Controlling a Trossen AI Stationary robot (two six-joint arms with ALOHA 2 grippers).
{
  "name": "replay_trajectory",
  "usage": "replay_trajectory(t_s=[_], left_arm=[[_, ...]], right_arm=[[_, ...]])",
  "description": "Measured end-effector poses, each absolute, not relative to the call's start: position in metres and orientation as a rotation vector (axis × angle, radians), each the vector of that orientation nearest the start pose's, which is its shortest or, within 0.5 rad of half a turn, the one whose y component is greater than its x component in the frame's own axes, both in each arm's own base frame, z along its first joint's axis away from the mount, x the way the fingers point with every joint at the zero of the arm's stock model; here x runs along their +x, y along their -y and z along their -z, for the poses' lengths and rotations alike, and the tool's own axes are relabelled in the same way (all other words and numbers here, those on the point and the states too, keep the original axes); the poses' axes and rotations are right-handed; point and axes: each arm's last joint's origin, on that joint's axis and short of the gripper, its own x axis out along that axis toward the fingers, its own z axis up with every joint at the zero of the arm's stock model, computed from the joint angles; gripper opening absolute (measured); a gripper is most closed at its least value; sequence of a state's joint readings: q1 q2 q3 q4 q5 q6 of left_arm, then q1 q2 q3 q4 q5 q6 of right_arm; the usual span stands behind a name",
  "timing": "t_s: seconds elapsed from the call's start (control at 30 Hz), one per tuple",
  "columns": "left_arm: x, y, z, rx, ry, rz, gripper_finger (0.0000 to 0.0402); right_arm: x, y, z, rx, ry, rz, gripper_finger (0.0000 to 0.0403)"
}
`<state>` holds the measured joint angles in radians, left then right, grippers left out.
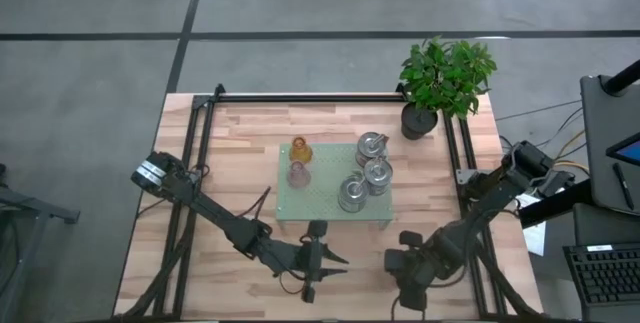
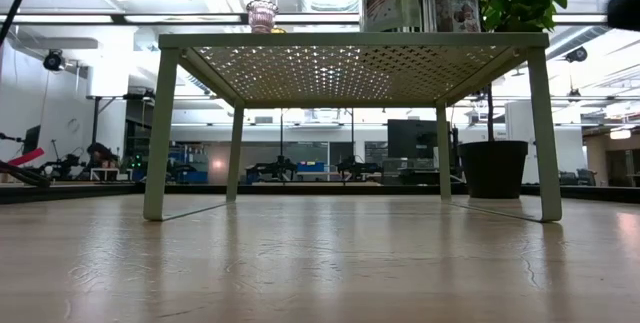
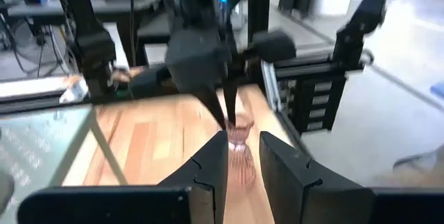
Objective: Pick & Place candle stick holders
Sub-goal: Put the pink candle holder on the shelf
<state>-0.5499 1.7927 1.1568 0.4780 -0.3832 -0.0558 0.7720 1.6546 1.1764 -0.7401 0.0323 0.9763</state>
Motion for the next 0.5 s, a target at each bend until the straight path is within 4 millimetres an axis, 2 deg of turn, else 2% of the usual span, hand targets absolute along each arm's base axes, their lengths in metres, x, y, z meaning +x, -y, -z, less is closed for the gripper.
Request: replay_trajectory(t_s=[0.23, 0.5], left_arm=[[0.349, 0.201, -0.239, -0.059, -0.253, 0.143, 0.0083], [0.346, 0.202, -0.233, -0.272, -0.328, 0.104, 0.0083]], right_arm=[[0.245, -0.221, -0.229, 0.268, -1.183, -0.066, 0.0027], [0.254, -0.226, -0.253, 0.197, -1.07, -0.105, 0.0028]])
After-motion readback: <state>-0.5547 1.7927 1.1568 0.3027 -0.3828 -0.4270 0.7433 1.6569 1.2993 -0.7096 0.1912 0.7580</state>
